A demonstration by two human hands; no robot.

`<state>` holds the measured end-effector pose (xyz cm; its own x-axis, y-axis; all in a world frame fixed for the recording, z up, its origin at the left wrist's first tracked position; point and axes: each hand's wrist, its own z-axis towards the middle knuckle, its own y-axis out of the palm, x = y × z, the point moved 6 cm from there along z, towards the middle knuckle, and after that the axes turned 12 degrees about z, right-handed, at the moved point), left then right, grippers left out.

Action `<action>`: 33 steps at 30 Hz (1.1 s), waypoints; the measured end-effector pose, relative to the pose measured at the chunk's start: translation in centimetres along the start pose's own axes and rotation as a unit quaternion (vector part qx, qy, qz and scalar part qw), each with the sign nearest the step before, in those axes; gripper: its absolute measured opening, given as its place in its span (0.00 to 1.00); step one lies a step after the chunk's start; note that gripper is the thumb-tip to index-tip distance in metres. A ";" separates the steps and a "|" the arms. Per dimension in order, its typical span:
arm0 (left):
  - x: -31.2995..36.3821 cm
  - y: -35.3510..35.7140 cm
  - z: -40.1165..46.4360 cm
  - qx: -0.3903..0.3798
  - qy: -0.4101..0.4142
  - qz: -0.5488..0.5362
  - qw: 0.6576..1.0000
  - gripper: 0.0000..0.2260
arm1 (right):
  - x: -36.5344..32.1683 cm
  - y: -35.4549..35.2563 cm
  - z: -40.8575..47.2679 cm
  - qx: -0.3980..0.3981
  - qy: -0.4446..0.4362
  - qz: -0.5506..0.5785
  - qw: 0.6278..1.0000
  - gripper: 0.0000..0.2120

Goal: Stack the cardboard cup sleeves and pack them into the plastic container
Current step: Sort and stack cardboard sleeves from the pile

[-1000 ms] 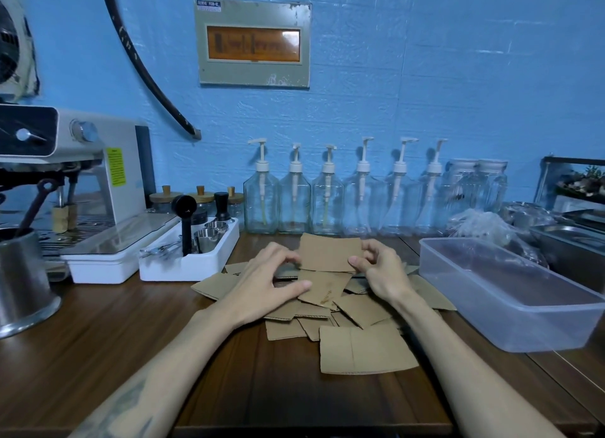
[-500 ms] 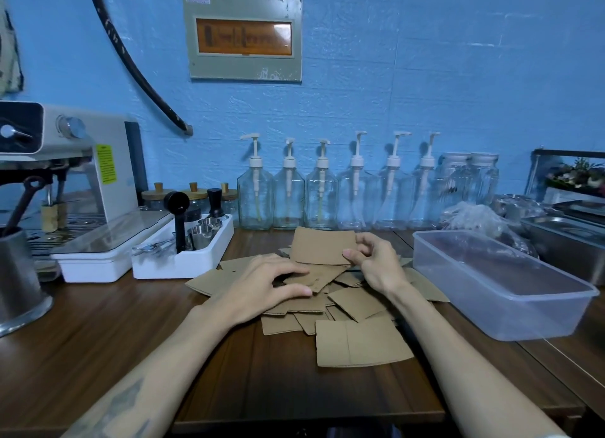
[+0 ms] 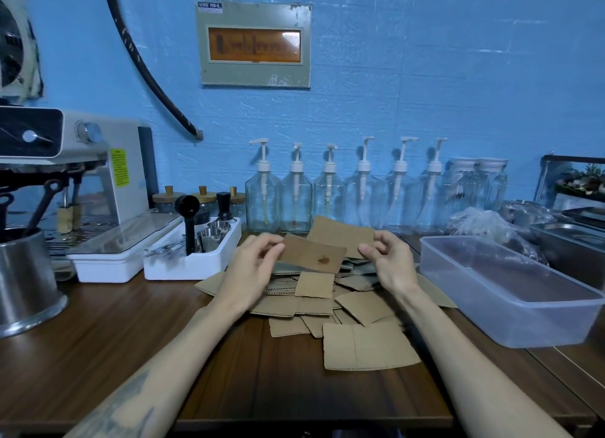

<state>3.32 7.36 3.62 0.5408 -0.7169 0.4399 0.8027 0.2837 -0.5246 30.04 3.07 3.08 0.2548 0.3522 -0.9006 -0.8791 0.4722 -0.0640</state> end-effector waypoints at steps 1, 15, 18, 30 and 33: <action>-0.3 0.0 0.1 -0.001 -0.037 -0.041 0.998 0.04 | 0.0 0.0 0.0 -0.002 -0.003 -0.002 1.000 0.09; -1.0 2.6 -0.1 -0.079 -0.014 -0.034 0.996 0.30 | 0.0 3.1 -1.3 -0.179 0.016 0.027 0.983 0.12; -0.9 2.9 0.1 -0.078 0.014 0.001 0.997 0.27 | -0.2 3.3 -1.5 -0.184 0.000 0.025 0.983 0.15; -1.0 2.8 0.1 -0.081 -0.048 0.132 0.987 0.27 | 0.1 1.2 -0.2 -0.049 -0.028 -0.012 0.998 0.05; 0.0 4.1 -0.5 -0.158 -0.028 0.211 0.964 0.41 | 0.6 0.3 0.3 -0.014 -0.020 -0.047 0.999 0.08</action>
<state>6.44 8.24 1.14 0.8227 -0.5419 0.1719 0.3955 0.3283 -0.8578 30.02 3.67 2.69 0.3531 0.3399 -0.8717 -0.8611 0.4823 -0.1608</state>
